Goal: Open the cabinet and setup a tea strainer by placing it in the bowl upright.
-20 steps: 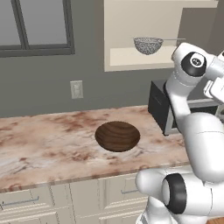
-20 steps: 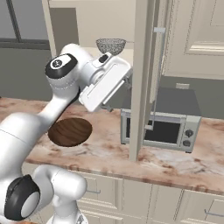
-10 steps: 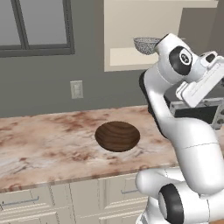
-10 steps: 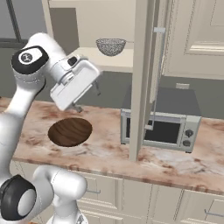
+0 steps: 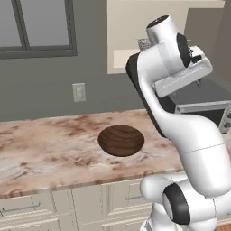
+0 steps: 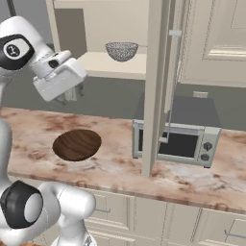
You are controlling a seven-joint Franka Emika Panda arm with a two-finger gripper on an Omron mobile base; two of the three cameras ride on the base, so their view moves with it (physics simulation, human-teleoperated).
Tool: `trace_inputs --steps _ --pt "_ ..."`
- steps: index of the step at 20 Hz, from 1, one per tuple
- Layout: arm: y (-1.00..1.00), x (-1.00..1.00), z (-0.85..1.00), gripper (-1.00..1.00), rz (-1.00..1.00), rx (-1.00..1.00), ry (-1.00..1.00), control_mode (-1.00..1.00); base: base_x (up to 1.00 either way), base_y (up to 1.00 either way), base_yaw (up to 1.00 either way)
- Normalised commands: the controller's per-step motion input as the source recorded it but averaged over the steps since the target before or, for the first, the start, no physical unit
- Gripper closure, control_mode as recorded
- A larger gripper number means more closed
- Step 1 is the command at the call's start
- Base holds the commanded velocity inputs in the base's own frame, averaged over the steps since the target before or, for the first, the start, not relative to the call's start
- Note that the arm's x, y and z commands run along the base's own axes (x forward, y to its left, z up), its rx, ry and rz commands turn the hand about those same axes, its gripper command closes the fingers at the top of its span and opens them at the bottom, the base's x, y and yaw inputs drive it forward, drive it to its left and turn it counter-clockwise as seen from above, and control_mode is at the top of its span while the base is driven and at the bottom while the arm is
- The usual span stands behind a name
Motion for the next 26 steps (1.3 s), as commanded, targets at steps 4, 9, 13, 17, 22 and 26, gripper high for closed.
trace_inputs --steps 4,9,13,17,22,26 --pt "0.12 0.30 0.01 -1.00 0.06 0.01 -0.24 -1.00 0.00 0.00 0.00" --pt "-0.10 0.34 0.12 -1.00 0.12 -0.05 -0.29 -1.00 0.00 0.00 0.00" --pt "-0.13 0.24 0.18 -1.00 0.14 -0.15 -0.41 -1.00 0.00 0.00 0.00" --pt "-0.26 0.28 0.41 -1.00 0.23 -0.05 -0.17 -1.00 0.00 0.00 0.00" --pt "-0.01 0.28 0.40 -1.00 0.19 -0.14 -0.05 -1.00 0.00 0.00 0.00" --pt "0.00 0.49 0.16 -1.00 0.21 -0.10 0.03 -1.00 0.00 0.00 0.00"
